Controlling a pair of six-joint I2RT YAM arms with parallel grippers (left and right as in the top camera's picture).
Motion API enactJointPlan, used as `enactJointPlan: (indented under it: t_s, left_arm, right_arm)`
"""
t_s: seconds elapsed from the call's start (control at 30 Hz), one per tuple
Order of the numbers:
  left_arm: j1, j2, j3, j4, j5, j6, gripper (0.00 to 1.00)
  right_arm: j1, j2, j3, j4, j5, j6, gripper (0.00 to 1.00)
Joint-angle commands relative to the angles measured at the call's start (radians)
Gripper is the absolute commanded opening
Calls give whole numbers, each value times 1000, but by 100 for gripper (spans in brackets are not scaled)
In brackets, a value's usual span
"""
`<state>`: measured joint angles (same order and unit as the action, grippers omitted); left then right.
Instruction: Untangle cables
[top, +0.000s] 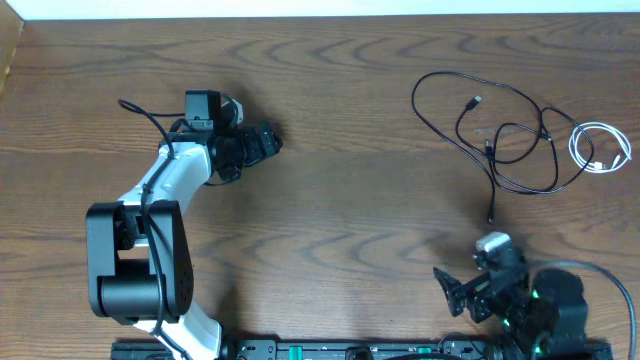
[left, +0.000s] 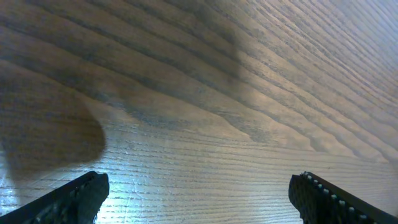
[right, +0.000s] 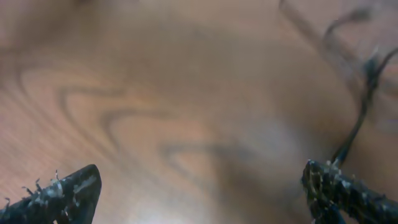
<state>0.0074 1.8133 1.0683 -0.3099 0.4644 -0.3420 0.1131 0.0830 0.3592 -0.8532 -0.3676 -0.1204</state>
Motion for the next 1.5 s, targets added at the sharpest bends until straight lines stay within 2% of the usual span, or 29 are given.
enactJointPlan:
  t_s: [0.0, 0.23, 0.67, 0.9, 1.07, 1.23, 1.33, 1.47]
  left_arm:
    - [3, 0, 2, -2, -13, 9, 98]
    - [3, 0, 2, -2, -13, 9, 98]
    - [3, 0, 2, -2, -13, 9, 98]
    - [3, 0, 2, -2, -13, 9, 98]
    - [3, 0, 2, -2, -13, 9, 98]
    - [3, 0, 2, -2, -13, 9, 98]
    - [3, 0, 2, -2, -13, 9, 98]
    - [3, 0, 2, -2, -13, 9, 98]
  right_arm:
    - [-35, -80, -3, 20, -2, 0, 99]
    - [-92, -78, -5, 164, -2, 0, 99]
    - [-92, -78, -8, 288, 8, -13, 99]
    - [-92, -78, -47, 611, 83, -130, 99]
    - [-92, -78, -161, 910, 89, -218, 99]
    - [-92, -78, -298, 1167, 89, -225, 99]
    - [-92, -79, -356, 1234, 105, -225, 99]
    - [-92, -79, -354, 1197, 138, -225, 99]
